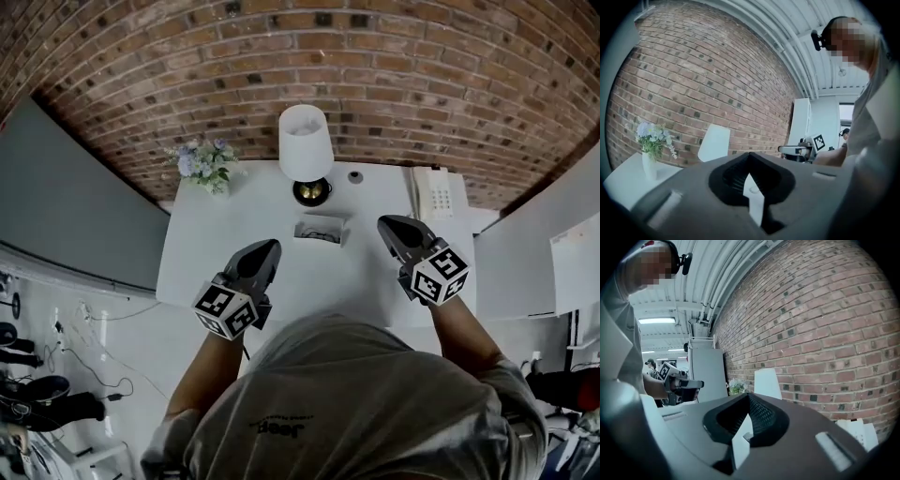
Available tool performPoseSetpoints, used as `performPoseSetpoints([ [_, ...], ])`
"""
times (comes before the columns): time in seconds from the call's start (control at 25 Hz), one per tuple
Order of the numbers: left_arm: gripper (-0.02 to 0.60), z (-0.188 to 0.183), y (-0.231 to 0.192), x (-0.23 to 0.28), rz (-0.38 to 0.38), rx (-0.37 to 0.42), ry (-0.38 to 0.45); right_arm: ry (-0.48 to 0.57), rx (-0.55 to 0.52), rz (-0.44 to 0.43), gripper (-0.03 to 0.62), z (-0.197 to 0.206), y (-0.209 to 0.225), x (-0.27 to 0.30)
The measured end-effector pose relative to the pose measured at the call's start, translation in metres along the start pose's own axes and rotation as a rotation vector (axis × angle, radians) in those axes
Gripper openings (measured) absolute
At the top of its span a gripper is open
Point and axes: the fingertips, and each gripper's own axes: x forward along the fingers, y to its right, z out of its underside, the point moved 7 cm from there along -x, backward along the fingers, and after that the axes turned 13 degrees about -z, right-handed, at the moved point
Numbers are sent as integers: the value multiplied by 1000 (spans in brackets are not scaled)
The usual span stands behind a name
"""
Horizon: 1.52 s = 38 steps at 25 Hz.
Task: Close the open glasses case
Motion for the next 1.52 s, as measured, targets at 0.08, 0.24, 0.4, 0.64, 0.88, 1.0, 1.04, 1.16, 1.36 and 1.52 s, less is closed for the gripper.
performPoseSetpoints([
  [0.08,-3,-1,-2,12,10,7,-14,6,16,8,9,3,10,2],
  [0.24,-3,-4,-20,34,45,10,-22,8,32,39,9,7,22,14],
  [0.4,-3,-4,-43,47,113,10,-32,7,23,101,9,6,18,28],
  [0.64,-3,-10,-72,53,199,24,-60,6,37,188,9,1,4,41],
  [0.88,-3,-12,-86,50,208,12,-62,-3,34,195,9,0,-1,51],
  [1.0,-3,-13,-88,49,198,8,-57,-6,35,187,9,1,0,52],
  [1.04,-3,-12,-88,49,198,7,-58,-5,36,184,9,1,1,53],
  [1.16,1,-10,-87,51,223,7,-70,-5,37,174,9,1,4,53],
  [1.36,192,1,-82,58,297,107,-116,-16,47,168,9,6,7,53],
  [1.52,241,21,-82,77,319,262,-165,-27,61,161,9,12,12,57],
])
